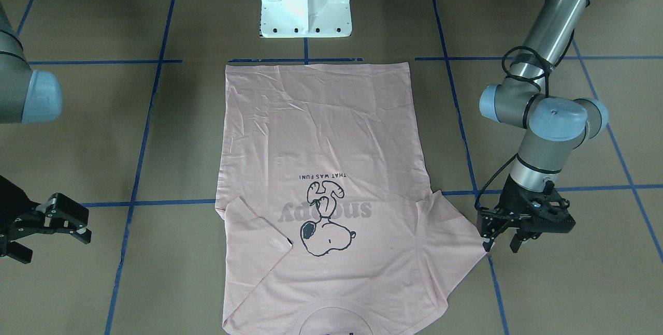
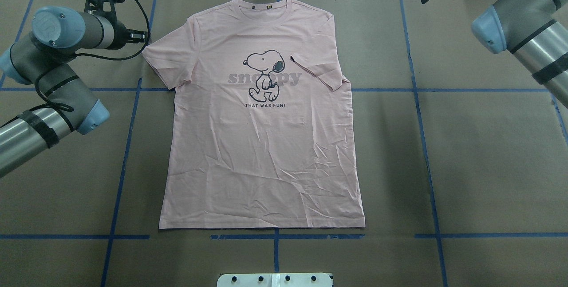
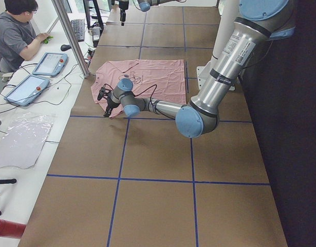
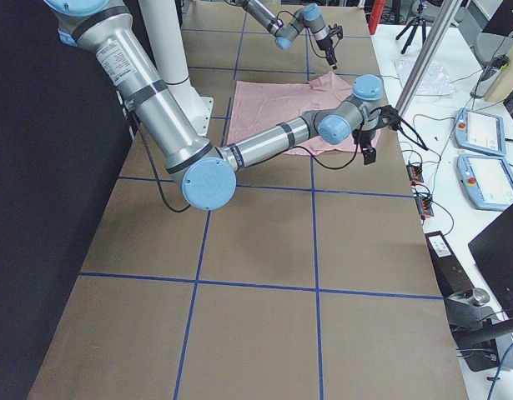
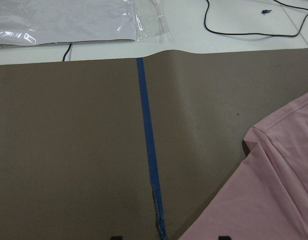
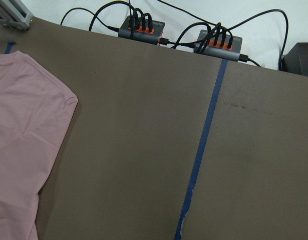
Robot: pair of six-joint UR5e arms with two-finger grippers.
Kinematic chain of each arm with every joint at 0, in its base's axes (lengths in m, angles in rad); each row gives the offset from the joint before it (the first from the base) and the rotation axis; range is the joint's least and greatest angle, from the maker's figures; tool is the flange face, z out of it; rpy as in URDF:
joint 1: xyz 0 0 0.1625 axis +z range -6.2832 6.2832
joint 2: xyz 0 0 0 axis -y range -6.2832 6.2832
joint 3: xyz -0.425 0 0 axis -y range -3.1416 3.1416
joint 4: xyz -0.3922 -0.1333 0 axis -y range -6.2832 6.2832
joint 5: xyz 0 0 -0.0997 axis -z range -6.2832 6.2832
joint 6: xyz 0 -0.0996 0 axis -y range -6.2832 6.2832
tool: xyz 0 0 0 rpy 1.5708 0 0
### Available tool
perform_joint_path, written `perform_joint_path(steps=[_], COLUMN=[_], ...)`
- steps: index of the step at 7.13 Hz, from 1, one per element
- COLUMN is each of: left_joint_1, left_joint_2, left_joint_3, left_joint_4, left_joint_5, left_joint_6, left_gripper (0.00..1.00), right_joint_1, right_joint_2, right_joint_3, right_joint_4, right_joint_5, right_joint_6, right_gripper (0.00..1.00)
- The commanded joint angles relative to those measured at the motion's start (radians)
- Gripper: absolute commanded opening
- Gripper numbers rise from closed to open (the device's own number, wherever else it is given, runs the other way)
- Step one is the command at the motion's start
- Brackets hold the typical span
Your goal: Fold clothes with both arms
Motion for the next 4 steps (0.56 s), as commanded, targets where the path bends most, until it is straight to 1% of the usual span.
perform_joint_path(steps=[1,2,4], left_joint_1=[0.009,0.017,0.032], left_joint_2=[-0.007,-0.007,-0.005], left_joint_3=[0.033,0.034,0.038], left_joint_4=[-0.018,-0.018,-0.018], left_joint_5=[0.003,0.003,0.003], left_joint_6=[-0.001,-0.001,-0.001], left_gripper=[0.61,0.61,0.55], right_joint_1=[0.0,0.0,0.0], right_joint_2=[-0.008,-0.01,-0.01], right_joint_3=[0.007,0.007,0.007], right_joint_4=[0.0,0.0,0.0], right_joint_5=[0.0,-0.001,-0.003], right_joint_6=[0.0,0.0,0.0], right_gripper=[1.0,1.0,1.0])
